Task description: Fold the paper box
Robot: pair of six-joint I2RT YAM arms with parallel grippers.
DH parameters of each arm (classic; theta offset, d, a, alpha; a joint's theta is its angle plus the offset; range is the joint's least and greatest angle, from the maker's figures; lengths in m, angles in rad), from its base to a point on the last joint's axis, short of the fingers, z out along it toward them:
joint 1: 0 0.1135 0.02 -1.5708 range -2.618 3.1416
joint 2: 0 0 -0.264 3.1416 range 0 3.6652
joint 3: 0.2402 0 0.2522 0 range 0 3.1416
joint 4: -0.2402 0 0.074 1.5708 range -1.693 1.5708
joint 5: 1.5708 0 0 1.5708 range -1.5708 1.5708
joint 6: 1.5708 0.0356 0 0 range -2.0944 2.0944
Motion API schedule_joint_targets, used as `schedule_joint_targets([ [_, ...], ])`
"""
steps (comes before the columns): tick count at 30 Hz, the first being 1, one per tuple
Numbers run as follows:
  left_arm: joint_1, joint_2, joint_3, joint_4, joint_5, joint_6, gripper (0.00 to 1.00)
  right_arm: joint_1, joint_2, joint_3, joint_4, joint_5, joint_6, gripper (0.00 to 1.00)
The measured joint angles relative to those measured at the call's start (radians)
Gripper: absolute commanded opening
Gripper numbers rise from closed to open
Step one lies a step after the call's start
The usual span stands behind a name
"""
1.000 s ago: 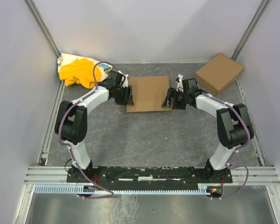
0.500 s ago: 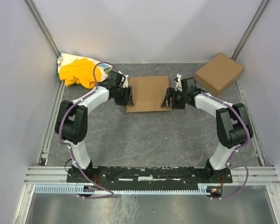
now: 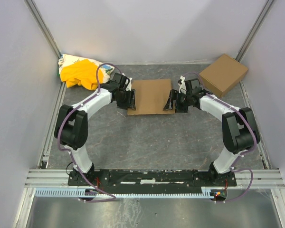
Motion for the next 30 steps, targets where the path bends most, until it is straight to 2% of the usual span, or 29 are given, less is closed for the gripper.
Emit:
schedule_joint_targets([
  [11, -0.011, -0.009, 0.0, -0.012, -0.003, 0.0, 0.57, 0.005, 0.0, 0.002, -0.033, 0.047, -0.026, 0.81],
  [30, -0.017, -0.009, 0.0, -0.029, -0.073, 0.01, 0.57, 0.01, 0.0, -0.01, 0.029, 0.105, -0.06, 0.8],
])
